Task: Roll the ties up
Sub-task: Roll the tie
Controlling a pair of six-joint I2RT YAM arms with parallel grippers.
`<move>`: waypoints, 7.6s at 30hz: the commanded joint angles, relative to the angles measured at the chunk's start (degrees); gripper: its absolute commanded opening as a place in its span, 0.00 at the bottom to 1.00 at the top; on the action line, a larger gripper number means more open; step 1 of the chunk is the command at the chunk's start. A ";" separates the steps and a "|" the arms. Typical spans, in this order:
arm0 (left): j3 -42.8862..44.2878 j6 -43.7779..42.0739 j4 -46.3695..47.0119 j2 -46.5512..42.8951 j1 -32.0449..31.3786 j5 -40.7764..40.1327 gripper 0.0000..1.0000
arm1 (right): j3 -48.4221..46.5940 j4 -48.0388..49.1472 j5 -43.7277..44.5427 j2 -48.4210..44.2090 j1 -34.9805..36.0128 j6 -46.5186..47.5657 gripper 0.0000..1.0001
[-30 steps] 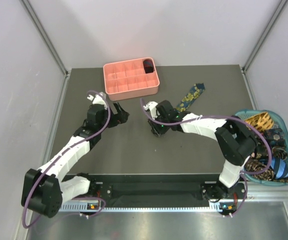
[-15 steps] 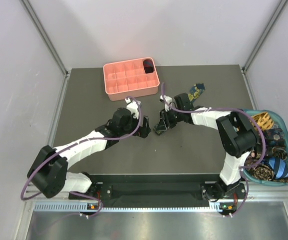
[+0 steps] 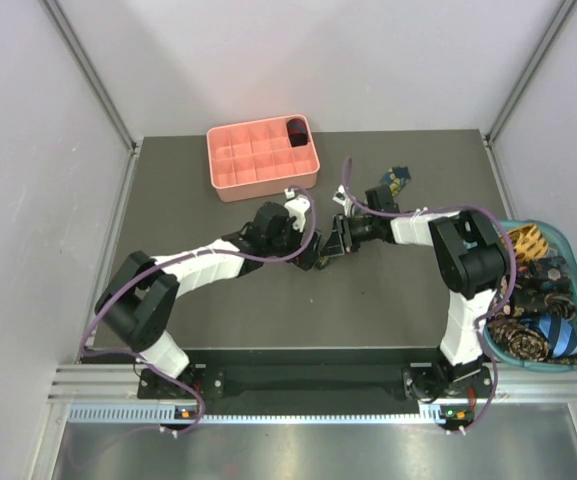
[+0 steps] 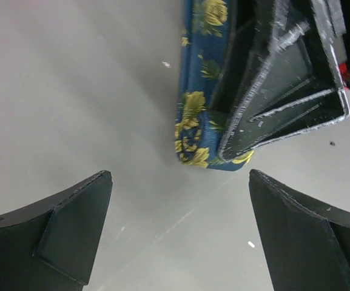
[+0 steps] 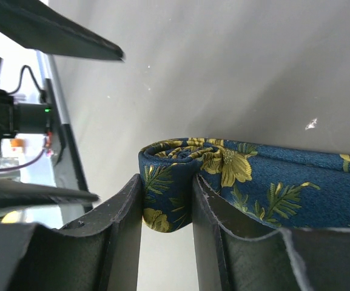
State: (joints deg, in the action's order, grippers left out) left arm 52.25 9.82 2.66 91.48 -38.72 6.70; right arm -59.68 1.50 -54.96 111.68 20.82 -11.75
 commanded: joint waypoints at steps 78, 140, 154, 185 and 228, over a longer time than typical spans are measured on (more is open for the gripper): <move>16.75 -7.98 -11.27 16.36 -5.58 -1.78 0.49 | -12.30 -23.56 8.38 9.52 0.54 11.04 0.04; 23.31 -5.44 -32.59 25.57 -7.77 -5.11 0.23 | 9.48 3.60 16.00 -17.36 -12.21 -10.84 0.44; 35.37 -4.55 -47.73 33.76 -7.86 -4.76 0.20 | 33.48 7.91 42.29 -46.36 3.51 -9.79 0.40; 39.60 -3.15 -62.33 36.14 -8.48 -2.04 0.17 | 8.99 -6.94 85.89 -26.19 48.26 16.22 0.45; 49.44 -4.11 -70.42 43.52 -8.92 0.42 0.17 | -14.76 -20.30 117.10 9.26 51.08 26.87 0.61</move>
State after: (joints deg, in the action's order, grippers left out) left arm 105.30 5.67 -56.62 129.54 -46.57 2.70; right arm -71.79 -19.27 58.94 119.04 71.13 13.80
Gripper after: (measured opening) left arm 0.448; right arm 0.602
